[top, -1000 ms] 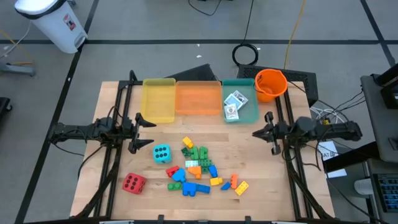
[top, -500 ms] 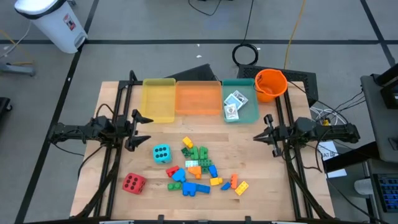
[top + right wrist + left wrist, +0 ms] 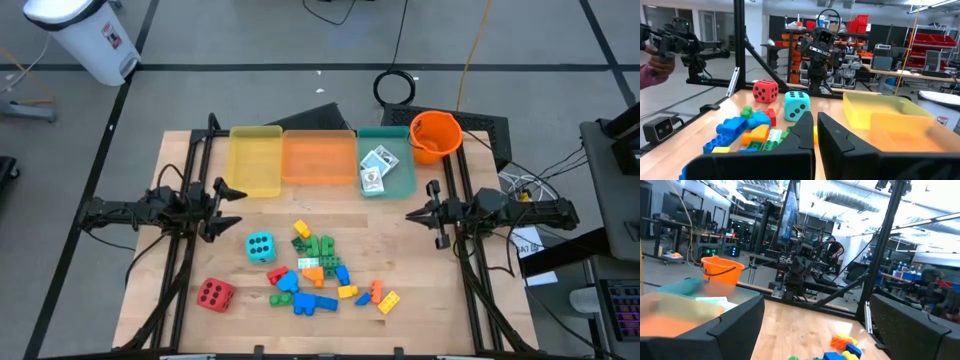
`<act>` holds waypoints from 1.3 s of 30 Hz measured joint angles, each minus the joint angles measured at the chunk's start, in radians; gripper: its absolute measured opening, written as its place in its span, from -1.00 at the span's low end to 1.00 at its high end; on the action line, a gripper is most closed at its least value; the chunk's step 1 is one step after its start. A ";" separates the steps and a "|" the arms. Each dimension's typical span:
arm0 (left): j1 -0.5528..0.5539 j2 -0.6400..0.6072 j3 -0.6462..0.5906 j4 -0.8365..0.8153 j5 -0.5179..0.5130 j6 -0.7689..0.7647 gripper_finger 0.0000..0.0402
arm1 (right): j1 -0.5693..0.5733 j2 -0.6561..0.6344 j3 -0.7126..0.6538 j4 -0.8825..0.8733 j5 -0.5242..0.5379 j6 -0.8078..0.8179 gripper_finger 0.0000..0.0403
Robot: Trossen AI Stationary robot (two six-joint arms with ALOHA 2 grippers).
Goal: Pick & Place Toys
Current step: Put the blue dice into the yellow bin
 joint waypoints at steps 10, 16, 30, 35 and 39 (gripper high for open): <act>0.000 0.000 0.000 -0.008 -0.133 -0.110 0.82 | 0.000 0.000 0.000 0.001 -0.001 -0.001 -1.00; -0.019 0.015 0.021 -0.011 -0.157 -0.145 0.82 | 0.000 0.000 0.000 0.001 -0.001 -0.001 -1.00; -0.264 0.685 0.555 -0.570 -0.294 -0.120 0.82 | 0.000 0.000 0.000 0.001 -0.001 0.000 -1.00; -0.359 0.994 0.841 -0.797 -0.299 -0.104 0.82 | 0.000 0.000 0.000 0.001 -0.001 -0.001 -1.00; -0.426 1.202 1.056 -1.050 -0.352 -0.177 0.82 | 0.000 0.000 0.000 0.001 -0.001 0.000 -1.00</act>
